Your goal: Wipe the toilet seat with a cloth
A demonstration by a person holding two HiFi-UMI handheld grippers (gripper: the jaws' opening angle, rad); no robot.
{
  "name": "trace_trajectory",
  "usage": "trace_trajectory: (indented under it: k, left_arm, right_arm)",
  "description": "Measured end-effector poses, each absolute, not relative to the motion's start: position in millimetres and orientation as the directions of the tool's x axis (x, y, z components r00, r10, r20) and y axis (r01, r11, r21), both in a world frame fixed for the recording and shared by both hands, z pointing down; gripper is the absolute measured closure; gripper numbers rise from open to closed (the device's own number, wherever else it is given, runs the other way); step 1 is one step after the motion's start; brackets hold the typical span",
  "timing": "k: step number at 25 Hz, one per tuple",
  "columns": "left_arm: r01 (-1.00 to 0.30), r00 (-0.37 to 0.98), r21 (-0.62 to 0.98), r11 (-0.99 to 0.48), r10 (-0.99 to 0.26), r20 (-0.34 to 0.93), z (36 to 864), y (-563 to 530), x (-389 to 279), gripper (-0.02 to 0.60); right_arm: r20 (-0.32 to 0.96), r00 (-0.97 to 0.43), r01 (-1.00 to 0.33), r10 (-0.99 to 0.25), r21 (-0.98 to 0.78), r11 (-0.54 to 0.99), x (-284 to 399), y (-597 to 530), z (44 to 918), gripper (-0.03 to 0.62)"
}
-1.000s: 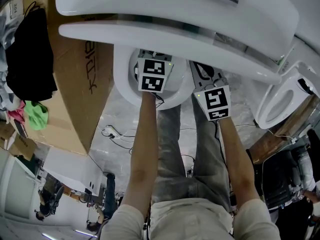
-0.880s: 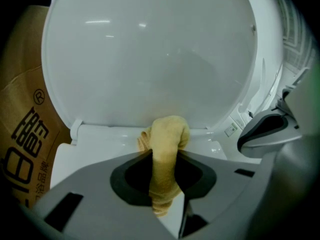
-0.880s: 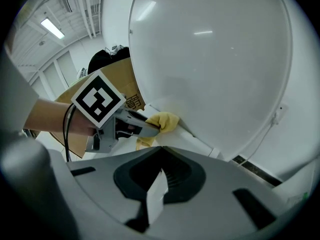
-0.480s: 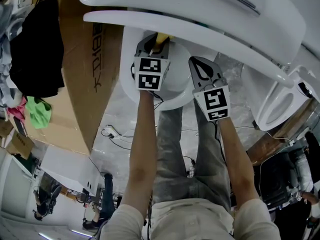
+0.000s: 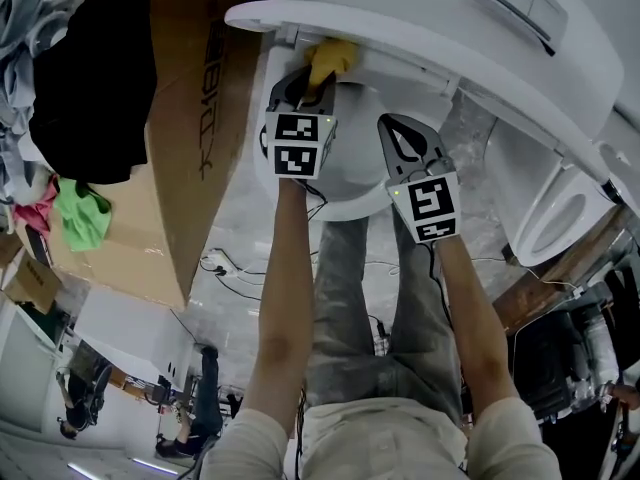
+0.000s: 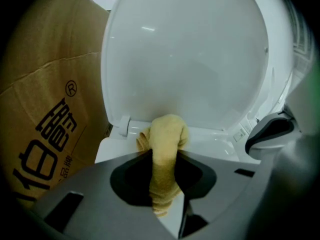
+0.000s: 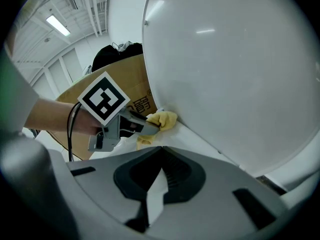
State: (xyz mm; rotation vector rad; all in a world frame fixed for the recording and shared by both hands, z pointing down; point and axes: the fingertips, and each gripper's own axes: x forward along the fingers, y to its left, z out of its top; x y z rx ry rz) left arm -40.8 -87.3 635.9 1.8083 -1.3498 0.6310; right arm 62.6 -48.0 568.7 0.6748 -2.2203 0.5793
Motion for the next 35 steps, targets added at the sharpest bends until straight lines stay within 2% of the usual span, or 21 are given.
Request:
trace_trajectory:
  k: [15,35]
  left_arm:
    - [-0.959,0.258,0.276,-0.055,-0.566,0.783,641,-63,-83,0.468]
    - [-0.977,0.166,0.212,0.03,-0.52,0.838,647,1,-113,0.468]
  right_arm:
    - [0.745,-0.618,-0.566,-0.253,-0.197,0.801,24,-33,565,0.586]
    - [0.74,-0.632,-0.518,-0.23,-0.183,0.836,14,-11,547,0.586]
